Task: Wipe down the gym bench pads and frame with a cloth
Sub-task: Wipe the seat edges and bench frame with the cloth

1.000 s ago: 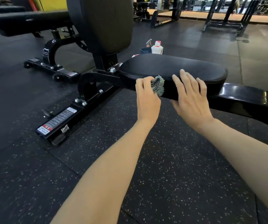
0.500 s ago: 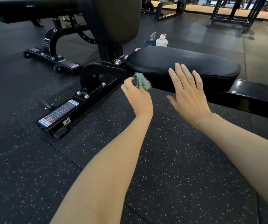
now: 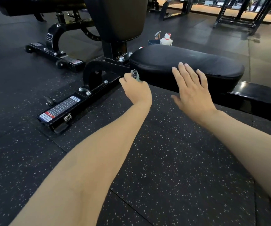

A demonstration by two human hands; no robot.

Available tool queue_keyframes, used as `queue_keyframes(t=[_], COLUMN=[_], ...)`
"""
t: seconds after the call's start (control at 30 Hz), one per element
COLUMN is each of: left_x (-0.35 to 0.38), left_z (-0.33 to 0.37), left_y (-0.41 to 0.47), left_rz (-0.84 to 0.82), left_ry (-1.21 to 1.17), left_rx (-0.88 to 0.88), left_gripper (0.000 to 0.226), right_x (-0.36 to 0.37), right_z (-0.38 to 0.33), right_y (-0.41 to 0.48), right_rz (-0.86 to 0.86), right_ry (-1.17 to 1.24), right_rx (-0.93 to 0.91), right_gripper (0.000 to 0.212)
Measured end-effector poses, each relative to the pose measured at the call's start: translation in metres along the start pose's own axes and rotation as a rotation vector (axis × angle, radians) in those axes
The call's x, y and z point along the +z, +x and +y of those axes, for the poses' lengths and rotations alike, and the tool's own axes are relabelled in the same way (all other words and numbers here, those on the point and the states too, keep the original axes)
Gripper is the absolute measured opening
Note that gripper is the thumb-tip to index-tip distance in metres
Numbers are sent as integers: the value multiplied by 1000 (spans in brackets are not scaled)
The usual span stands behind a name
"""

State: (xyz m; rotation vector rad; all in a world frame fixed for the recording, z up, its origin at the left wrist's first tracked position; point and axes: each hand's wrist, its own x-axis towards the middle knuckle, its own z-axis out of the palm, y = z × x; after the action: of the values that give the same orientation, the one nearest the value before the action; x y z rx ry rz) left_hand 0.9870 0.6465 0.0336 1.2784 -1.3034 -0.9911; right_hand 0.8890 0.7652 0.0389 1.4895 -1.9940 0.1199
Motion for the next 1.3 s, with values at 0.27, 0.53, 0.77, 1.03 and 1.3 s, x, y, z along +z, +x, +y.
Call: queue_keyframes(t=[0.27, 0.53, 0.77, 1.03, 1.3], left_x=[-10, -10, 10, 34, 46], left_z=[-14, 5, 17, 30, 39], left_y=[-40, -13, -77, -100, -134], left_rz=[-265, -13, -409, -478, -575], left_ry=[80, 71, 49, 117, 259], left_rx=[541, 208, 708, 771, 1586], left_gripper=[30, 19, 14, 29, 42], right_x=[-6, -10, -19, -31, -19], right_z=[2, 26, 50, 109, 148], right_y=[1, -16, -32, -65, -85], right_rz=[-50, -51, 62, 0, -239], right_ry=[41, -30, 48, 54, 74], right_rx=[-30, -196, -90, 258, 510], right_gripper=[79, 73, 73, 74, 50])
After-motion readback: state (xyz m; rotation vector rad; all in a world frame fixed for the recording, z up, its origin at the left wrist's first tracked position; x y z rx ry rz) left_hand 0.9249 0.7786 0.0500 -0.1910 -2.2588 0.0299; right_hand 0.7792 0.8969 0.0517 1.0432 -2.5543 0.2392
